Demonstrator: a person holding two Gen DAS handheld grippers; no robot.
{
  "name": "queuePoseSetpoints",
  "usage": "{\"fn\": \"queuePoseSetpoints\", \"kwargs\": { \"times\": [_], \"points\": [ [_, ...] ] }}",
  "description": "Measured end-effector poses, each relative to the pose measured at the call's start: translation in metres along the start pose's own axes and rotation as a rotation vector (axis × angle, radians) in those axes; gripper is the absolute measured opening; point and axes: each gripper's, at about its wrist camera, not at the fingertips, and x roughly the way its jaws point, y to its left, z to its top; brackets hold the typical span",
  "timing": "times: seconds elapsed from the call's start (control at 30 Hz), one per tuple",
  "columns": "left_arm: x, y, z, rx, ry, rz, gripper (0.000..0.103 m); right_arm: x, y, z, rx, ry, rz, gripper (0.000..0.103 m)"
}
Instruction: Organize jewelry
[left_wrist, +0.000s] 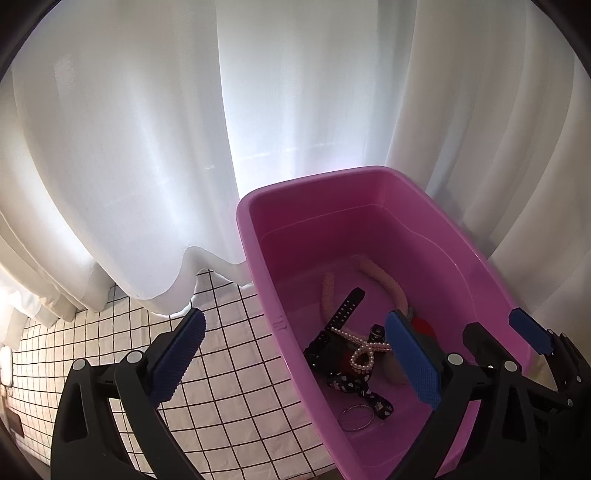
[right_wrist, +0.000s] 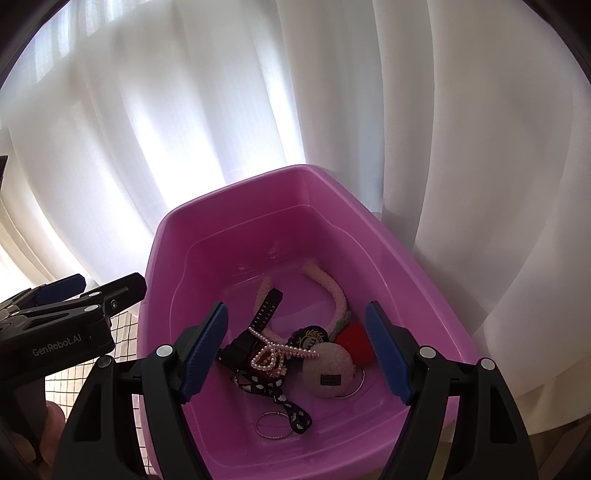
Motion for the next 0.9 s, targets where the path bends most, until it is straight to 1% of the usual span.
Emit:
{"fn": "queuePoseSetpoints", "kwargs": {
  "times": [0.57,0.9],
  "points": [
    [0.0,0.007,-0.006,-0.002,0.005,0.018,0.096,-0.003,-0.001,0.002,-0.009,-0.008,0.001,0.073],
    [0.001,0.012,-0.006,-0.008,0.005,0.015,0.096,-0.002,-0.001,0.001,-0.016,-0.005,-0.003,0.073]
  ]
}}
